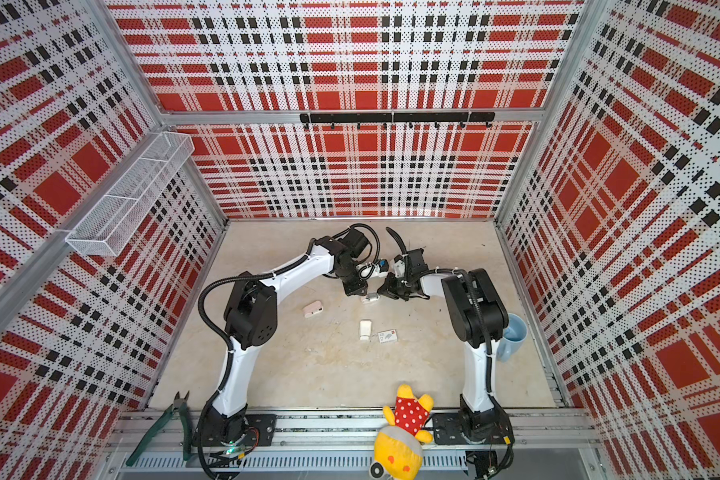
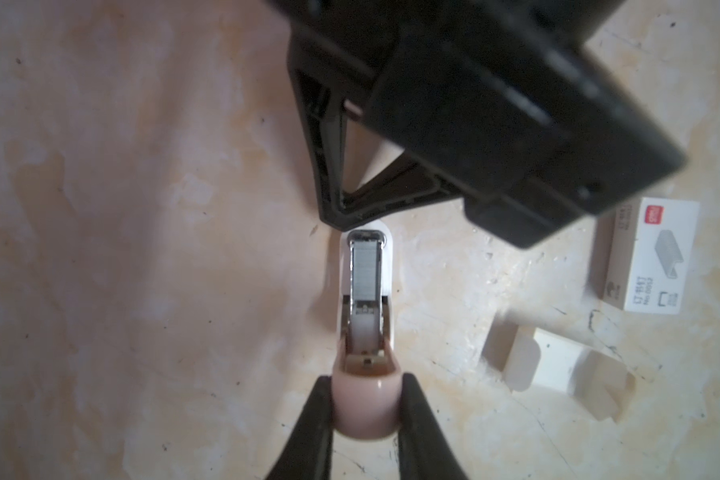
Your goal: Load the staples into the stapler
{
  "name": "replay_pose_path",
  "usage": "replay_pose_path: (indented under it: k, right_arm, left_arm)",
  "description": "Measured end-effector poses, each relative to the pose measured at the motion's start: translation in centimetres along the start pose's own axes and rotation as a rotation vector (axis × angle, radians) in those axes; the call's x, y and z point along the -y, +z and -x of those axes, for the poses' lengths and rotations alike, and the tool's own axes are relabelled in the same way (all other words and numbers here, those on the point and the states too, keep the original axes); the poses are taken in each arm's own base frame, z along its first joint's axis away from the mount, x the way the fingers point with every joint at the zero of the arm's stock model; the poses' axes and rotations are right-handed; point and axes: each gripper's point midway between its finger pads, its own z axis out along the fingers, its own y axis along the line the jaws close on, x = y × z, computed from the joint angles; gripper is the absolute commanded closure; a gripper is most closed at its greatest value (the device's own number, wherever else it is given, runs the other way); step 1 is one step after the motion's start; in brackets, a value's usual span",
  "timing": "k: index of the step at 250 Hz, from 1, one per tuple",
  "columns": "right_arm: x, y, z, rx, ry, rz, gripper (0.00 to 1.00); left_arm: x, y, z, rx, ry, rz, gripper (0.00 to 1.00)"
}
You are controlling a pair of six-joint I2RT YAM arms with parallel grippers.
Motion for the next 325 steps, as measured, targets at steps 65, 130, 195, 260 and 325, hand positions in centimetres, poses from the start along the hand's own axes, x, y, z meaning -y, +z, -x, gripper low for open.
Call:
replay_pose_path:
  k: [65, 130, 195, 260, 325]
  right_arm:
    - [0.0, 0.0, 0.0, 0.001, 0.011, -0.001, 0.96]
    - [0.7, 0.0, -0.1, 0.003, 0.026, -0.019, 0.95]
    - [1.0, -0.2, 0.1, 0.010, 0.034, -0.022, 0.95]
    - [3.3, -2.3, 0.9, 0.057, 0.086, -0.051, 0.94]
    - [6.8, -6.3, 1.9, 0.131, 0.173, -0.134, 0.94]
  left_arm:
    - [0.0, 0.8, 0.9, 0.019, 0.006, 0.000, 0.87]
    - [0.0, 1.9, 0.9, 0.013, 0.006, -0.012, 0.88]
    - [0.0, 2.0, 1.2, 0.019, 0.006, -0.016, 0.88]
    - [0.0, 2.1, 1.3, 0.015, 0.007, -0.018, 0.88]
    - [0.2, 2.9, 1.8, -0.001, 0.027, -0.007, 0.88]
